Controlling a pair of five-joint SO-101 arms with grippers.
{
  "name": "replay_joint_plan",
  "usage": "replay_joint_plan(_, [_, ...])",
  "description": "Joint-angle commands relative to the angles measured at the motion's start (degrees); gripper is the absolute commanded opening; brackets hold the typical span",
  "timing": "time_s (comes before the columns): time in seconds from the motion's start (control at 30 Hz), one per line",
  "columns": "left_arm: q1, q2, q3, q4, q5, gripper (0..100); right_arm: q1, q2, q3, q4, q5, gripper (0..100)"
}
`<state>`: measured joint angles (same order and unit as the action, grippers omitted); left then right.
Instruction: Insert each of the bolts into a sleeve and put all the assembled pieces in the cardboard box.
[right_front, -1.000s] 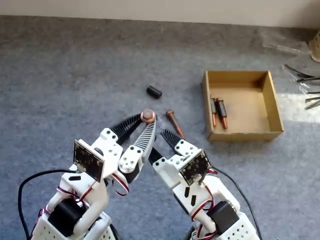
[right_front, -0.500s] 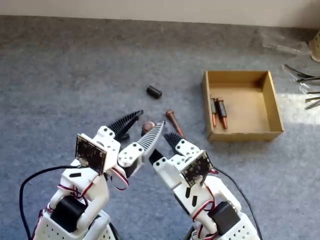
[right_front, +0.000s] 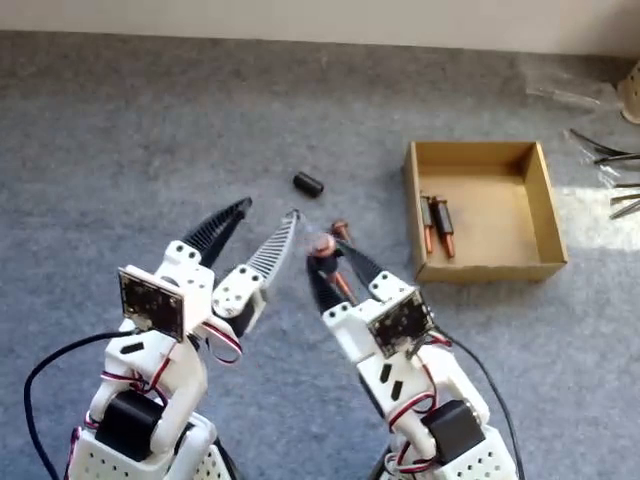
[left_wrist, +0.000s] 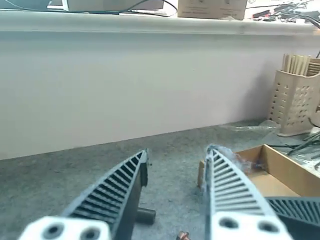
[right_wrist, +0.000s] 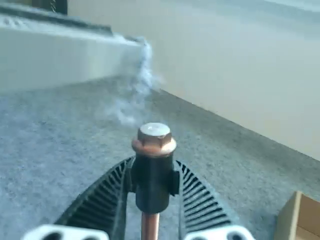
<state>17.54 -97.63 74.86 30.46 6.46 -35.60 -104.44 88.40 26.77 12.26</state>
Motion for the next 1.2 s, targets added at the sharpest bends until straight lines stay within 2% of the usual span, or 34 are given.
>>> replay_joint_plan(0.0, [-4.2,0.0,-2.2,-1.2,0.1,18,5.5,-0.9,-3.3,0.4,0.7,0.4])
replay_joint_plan(0.17, [-6.5,0.0,2.2,-1.2,-0.2,18,12.4,-0.9,-3.6,0.8,0.6,0.4])
replay_joint_plan(0.33, [-6.6,0.0,6.9,-1.8,-0.4,1,20.9,-0.8,-8.7,7.4,-5.2,0.4])
replay_joint_plan(0.53, [-6.7,0.0,8.0,-1.9,-0.4,2,30.5,-0.8,-17.3,15.8,-5.2,0.4])
replay_joint_plan(0.7, [-9.1,0.0,10.9,-2.2,-2.0,2,32.7,0.7,-18.9,19.6,1.5,0.4])
replay_joint_plan(0.83, [-11.6,0.0,12.6,-2.3,-4.0,2,36.1,10.7,-21.3,19.1,1.8,0.4])
replay_joint_plan(1.17, [-11.6,0.0,15.6,-2.4,-4.0,2,36.4,45.5,-40.6,18.9,1.9,0.4])
